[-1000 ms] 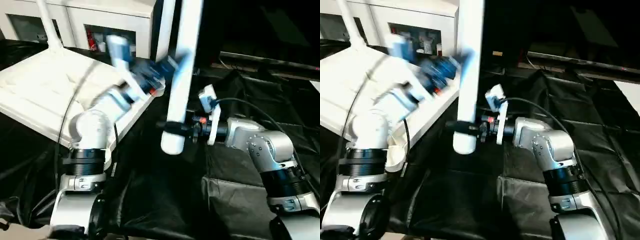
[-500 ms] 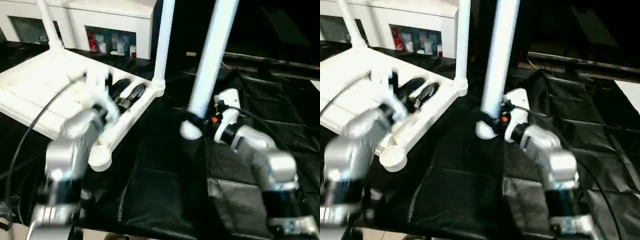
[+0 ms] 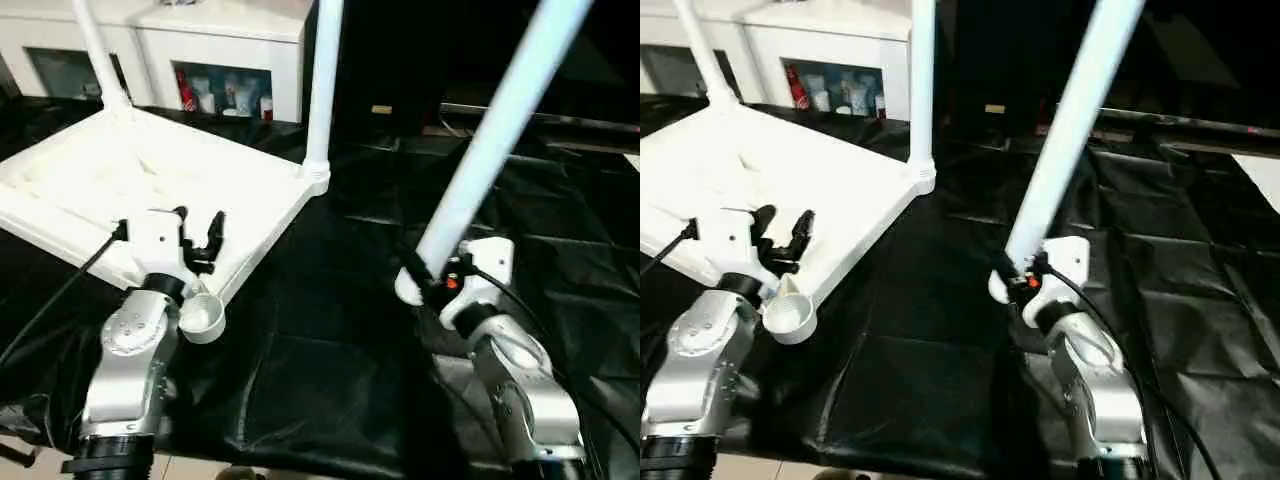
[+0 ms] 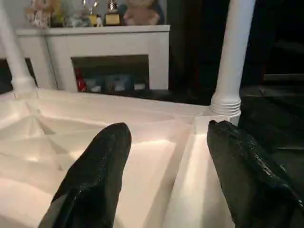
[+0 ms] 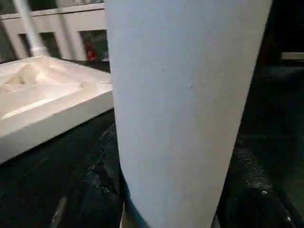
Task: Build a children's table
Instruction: Pick table leg
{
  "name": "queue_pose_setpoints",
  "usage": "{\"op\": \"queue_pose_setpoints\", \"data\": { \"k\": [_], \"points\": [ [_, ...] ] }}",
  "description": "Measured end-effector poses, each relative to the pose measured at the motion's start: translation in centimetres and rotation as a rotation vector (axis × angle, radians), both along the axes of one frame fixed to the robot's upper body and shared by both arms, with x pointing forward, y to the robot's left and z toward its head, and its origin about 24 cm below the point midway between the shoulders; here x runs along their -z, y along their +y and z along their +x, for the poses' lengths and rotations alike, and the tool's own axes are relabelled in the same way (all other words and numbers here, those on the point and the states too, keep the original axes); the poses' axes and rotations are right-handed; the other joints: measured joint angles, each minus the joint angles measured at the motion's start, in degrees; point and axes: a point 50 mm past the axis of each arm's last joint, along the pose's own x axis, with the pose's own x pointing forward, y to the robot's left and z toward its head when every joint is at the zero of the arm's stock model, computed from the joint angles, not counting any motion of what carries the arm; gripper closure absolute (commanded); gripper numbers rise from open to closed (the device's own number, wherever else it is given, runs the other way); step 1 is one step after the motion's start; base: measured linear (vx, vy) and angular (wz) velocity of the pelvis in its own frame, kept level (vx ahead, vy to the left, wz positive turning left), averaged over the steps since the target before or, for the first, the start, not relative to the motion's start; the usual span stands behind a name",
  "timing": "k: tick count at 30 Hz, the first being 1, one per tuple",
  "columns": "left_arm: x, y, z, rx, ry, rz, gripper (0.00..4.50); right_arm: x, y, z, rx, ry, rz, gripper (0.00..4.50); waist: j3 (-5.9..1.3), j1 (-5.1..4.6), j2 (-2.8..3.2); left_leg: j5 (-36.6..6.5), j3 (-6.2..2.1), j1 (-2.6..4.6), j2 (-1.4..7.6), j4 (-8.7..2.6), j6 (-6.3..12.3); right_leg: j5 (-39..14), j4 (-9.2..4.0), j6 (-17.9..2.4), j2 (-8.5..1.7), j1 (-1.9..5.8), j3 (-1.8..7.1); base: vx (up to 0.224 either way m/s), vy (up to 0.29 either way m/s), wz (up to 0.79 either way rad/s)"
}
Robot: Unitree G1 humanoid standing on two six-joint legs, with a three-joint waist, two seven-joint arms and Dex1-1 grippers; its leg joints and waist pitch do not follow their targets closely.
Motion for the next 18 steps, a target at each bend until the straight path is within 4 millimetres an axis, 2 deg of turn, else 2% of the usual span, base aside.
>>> {"op": "queue_pose_setpoints", "data": {
  "k": [4,6,10,11,13,16,18],
  "points": [
    [-0.01,-0.74,0.02,0.012,-0.02,-0.006,1.5,-0.31,-0.89,0.05,0.053,-0.026,0.006,2.56,-0.11,0.76,0.32,0.14,-0.13,-0.08,-0.73,0.53,1.03,0.18,0.0,0.46,-0.88,0.26,0.09,-0.001,0.032,-0.01],
    [-0.02,-0.72,0.02,0.0,-0.026,-0.01,1.5,-0.32,-1.05,0.05,0.066,-0.026,0.017,2.56,-0.26,0.79,0.9,-0.05,0.01,-0.07,-0.95,0.79,1.71,0.25,-0.74,0.53,-1.06,0.58,0.11,-0.005,0.091,0.05],
    [0.12,-0.57,0.03,-0.012,-0.025,-0.011,1.5,-0.34,-0.95,0.12,0.069,-0.032,0.017,2.56,-0.3,0.41,1.01,-0.11,1.5,-0.04,-1.39,0.79,3.33,0.75,-1.61,0.17,-2.09,0.99,0.21,-0.01,0.093,0.06],
    [0.2,-0.56,0.02,-0.013,-0.024,-0.006,1.5,-0.34,-0.98,0.13,0.075,-0.041,0.007,2.56,-0.29,0.4,1.04,-0.15,1.83,-0.08,-1.77,0.79,3.89,0.78,-2.1,0.5,-2.5,1.15,0.54,-0.024,0.12,0.09],
    [0.33,-0.57,-0.09,-0.014,-0.026,0.006,1.5,-0.39,-1.02,0.14,0.079,-0.054,-0.001,2.56,-0.28,0.37,1.08,-0.27,2.04,-0.09,-2.28,0.8,4.6,0.87,-2.83,0.77,-3.07,1.48,0.56,-0.032,0.16,0.06],
    [0.38,-0.54,-0.15,-0.017,-0.027,0.009,1.5,-0.39,-0.93,0.14,0.078,-0.055,0.002,2.56,-0.27,-0.3,1.12,-0.51,2.62,0.0,-2.98,0.79,5.82,0.74,-3.94,0.97,-3.74,1.95,0.64,-0.035,0.136,0.03],
    [0.4,-0.45,-0.18,-0.024,-0.028,0.011,1.5,-0.34,-0.63,0.15,0.071,-0.052,0.01,2.56,-0.24,-1.68,1.17,-0.83,3.46,-0.02,-3.23,0.79,6.5,0.4,-4.49,1.21,-3.94,1.97,0.64,-0.053,0.131,0.04]
  ]
}}
